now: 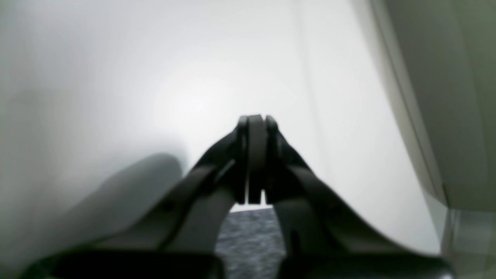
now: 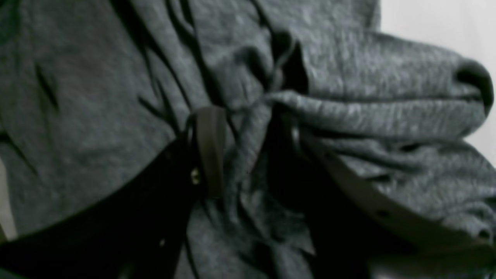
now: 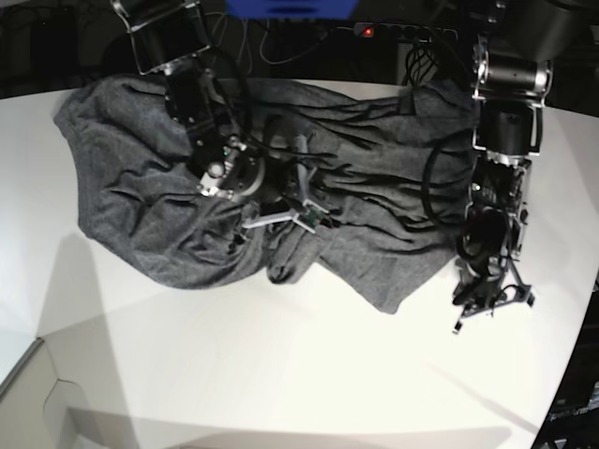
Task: Layout the t-shirt on the table in an organized manner, then fold the t-shirt properly
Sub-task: 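Drag the shirt edge with the left gripper away from the right gripper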
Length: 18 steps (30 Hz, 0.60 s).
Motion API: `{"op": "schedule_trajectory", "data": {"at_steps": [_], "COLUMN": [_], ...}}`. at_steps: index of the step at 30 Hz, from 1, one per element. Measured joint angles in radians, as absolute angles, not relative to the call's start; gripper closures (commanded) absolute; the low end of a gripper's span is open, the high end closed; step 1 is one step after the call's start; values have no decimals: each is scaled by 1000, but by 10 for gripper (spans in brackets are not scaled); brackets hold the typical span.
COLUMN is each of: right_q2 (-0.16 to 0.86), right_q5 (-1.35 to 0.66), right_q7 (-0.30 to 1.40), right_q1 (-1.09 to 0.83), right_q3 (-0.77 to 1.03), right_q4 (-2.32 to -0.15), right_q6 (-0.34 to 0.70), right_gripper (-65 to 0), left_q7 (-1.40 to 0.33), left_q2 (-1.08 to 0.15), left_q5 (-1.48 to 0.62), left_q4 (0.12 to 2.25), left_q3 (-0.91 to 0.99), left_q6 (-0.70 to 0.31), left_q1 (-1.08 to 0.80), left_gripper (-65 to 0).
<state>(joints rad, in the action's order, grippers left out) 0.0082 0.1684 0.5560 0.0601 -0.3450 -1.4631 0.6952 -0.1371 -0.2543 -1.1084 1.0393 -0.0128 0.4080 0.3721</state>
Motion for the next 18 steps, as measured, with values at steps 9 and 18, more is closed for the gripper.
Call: {"op": "schedule_trajectory", "data": {"at_steps": [9, 18], "right_q2": [6, 9], "right_q5": [173, 168], "right_q7": [564, 557], "right_q1": [56, 43], "right_q3": [-342, -342], "right_q4": [-1492, -1678], "right_q6": [695, 695], "right_gripper": [-269, -288], "left_q7": [-150, -139], "left_q2": [-194, -200], "left_q5": [-1104, -1100], "left_q4": [1153, 956], "left_q3": [-124, -220], "left_q6": [406, 217], "left_q1": [334, 336], "left_gripper": [0, 0]}}
